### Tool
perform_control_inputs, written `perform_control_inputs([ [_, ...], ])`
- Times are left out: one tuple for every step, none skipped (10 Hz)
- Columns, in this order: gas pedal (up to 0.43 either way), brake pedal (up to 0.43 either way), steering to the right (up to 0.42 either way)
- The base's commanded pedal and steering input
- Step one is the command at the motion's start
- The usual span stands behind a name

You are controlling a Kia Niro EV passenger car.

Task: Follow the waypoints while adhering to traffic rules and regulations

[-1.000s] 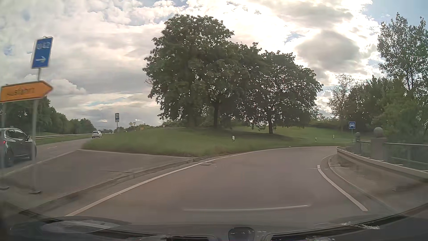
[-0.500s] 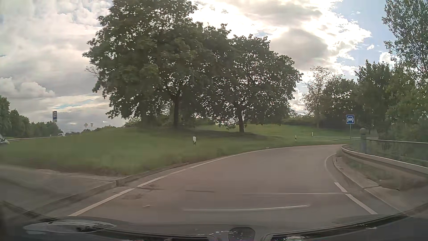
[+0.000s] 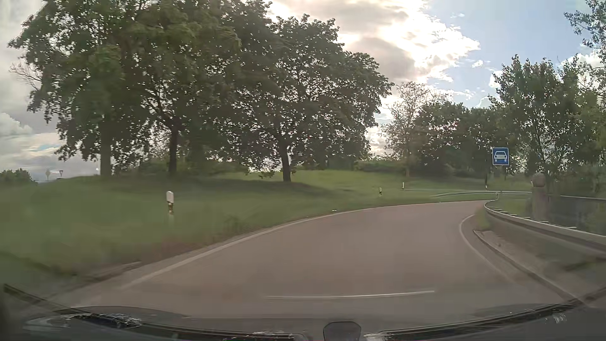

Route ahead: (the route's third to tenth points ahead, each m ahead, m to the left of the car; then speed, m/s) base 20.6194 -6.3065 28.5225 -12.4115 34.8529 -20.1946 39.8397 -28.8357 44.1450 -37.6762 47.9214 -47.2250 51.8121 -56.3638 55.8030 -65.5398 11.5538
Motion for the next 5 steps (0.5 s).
perform_control_inputs([
  [0.067, 0.000, 0.120],
  [0.067, 0.000, 0.123],
  [0.067, 0.000, 0.124],
  [0.067, 0.000, 0.125],
  [0.067, 0.000, 0.125],
])
